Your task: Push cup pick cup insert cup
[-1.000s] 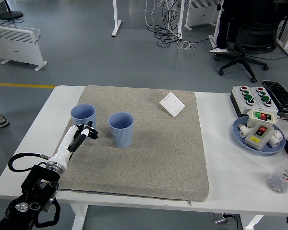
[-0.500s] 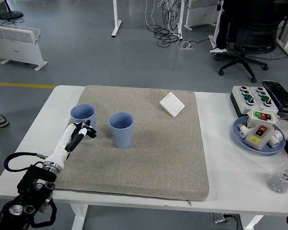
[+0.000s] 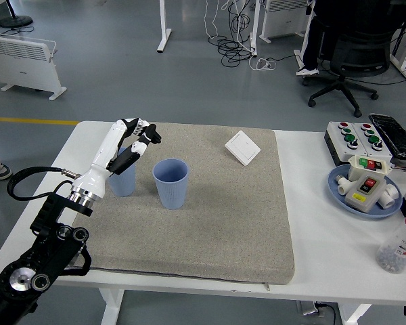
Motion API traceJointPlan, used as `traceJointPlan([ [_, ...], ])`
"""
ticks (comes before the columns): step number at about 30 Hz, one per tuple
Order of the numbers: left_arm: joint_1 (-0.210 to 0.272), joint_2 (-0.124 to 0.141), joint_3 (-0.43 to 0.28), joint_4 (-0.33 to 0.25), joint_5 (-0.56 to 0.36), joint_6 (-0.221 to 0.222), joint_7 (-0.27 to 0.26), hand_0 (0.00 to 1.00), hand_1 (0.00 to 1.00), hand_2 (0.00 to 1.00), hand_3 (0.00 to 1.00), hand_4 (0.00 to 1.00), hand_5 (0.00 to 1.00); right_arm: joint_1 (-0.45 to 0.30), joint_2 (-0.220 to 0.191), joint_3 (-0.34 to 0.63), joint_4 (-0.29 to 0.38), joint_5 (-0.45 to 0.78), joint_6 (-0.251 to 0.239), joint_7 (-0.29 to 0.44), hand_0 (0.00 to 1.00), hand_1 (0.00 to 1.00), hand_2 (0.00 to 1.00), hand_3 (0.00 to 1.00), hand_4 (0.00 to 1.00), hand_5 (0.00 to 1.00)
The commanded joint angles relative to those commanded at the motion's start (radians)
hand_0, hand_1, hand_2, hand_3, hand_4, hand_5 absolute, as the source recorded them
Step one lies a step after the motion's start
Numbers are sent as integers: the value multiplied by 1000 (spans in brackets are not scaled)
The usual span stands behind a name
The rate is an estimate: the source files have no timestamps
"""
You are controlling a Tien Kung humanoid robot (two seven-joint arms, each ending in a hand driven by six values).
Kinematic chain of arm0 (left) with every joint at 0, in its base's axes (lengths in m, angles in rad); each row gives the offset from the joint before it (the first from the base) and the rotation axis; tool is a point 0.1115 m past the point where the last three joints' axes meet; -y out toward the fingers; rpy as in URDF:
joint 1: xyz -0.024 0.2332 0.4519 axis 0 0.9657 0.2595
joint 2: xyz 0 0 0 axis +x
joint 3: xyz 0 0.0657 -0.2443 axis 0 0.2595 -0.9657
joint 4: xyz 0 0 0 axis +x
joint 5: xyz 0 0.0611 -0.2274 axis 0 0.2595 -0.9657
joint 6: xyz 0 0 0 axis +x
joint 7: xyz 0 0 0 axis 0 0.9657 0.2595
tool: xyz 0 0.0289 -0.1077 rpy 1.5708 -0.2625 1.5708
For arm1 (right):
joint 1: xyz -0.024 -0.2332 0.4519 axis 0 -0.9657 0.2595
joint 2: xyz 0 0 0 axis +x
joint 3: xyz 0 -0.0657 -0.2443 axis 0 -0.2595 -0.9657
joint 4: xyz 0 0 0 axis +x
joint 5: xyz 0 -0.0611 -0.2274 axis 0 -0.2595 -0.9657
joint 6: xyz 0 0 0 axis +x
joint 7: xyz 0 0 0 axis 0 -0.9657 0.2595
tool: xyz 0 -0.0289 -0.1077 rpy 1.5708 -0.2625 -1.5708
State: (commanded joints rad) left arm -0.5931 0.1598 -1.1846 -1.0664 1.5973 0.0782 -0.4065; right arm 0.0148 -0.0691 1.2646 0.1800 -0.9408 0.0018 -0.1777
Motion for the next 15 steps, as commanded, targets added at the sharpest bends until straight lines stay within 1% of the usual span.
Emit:
traceJointPlan([
  [2,-48,11,28,-4,85,-67,82,811,758,751,690,864,774,-3,-1,0,0,0,0,-1,692,598,627,548,107,489],
  [3,-71,13,38,-1,130,-100,124,942,896,983,896,938,747,-4,-1,0,0,0,0,-2,692,598,627,548,107,488],
  [5,-116,13,55,20,214,-159,197,942,896,983,896,938,747,-7,-2,-1,0,1,-1,-3,692,598,627,548,107,488],
  [8,-190,6,93,73,335,-254,294,942,896,983,896,938,747,-12,-3,-3,0,0,-1,-5,692,598,627,548,107,488],
  [9,-202,5,98,81,365,-273,310,964,923,998,961,983,686,-12,-3,-3,0,0,-1,-6,692,599,626,548,108,486],
  [12,-260,-7,146,140,456,-346,360,964,923,998,961,983,686,-19,-4,-10,0,2,-1,-8,692,599,626,548,108,486],
  [13,-276,-11,161,160,483,-371,371,964,923,998,961,983,686,-20,-4,-12,0,4,-1,-9,692,599,626,548,108,486],
  [14,-283,-13,168,170,496,-386,377,964,923,998,961,983,686,-21,-5,-13,0,4,-1,-9,692,599,626,548,108,486],
  [15,-292,-16,178,182,510,-402,385,962,931,998,972,991,613,-22,-5,-15,0,5,-1,-9,692,598,626,548,108,484],
])
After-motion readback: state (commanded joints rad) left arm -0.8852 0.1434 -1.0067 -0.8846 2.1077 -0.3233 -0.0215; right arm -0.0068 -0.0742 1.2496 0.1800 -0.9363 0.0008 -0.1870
